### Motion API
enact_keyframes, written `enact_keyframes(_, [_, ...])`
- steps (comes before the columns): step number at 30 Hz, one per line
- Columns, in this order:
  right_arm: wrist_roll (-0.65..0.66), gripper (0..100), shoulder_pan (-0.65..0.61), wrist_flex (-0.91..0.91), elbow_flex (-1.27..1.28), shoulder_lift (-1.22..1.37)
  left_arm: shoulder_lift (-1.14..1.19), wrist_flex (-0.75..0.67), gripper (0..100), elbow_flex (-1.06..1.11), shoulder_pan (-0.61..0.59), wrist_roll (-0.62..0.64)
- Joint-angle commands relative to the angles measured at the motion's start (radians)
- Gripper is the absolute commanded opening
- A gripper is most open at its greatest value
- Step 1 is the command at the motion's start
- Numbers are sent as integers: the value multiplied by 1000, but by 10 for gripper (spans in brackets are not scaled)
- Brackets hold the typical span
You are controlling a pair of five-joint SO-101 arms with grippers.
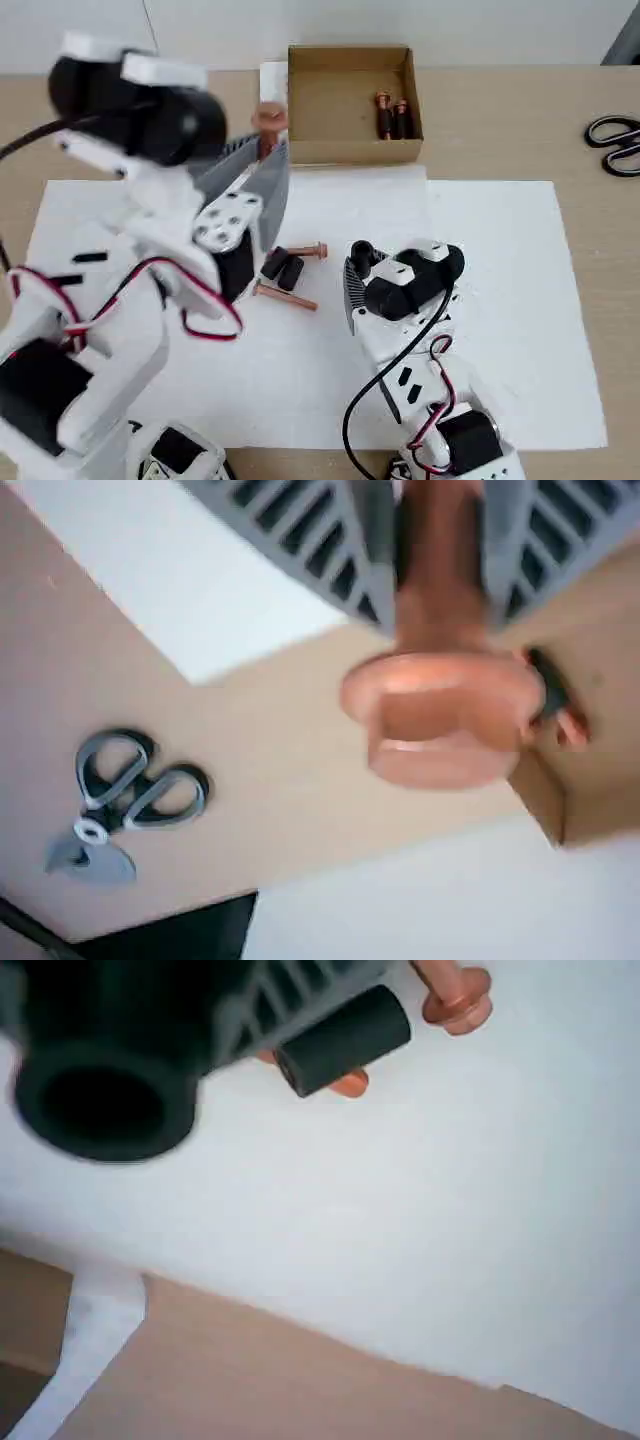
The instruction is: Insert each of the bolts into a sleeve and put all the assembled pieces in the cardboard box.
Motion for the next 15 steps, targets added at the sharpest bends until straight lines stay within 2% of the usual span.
enact_keyframes(1, [-63, 4, -31, 5, -6, 1, -40, 21, 6, 76, -9, 63])
enact_keyframes(3, [-94, 4, -42, 27, -8, 1, -40, -25, 6, 170, -17, 118])
enact_keyframes(6, [-101, 4, -51, 36, -8, 1, -41, -184, 6, 344, -18, 183])
enact_keyframes(11, [-103, 4, -71, 48, -8, 1, -43, -506, 6, 604, -41, 187])
enact_keyframes(15, [-103, 4, -73, 48, -8, -1, -43, -640, 6, 743, -49, 187])
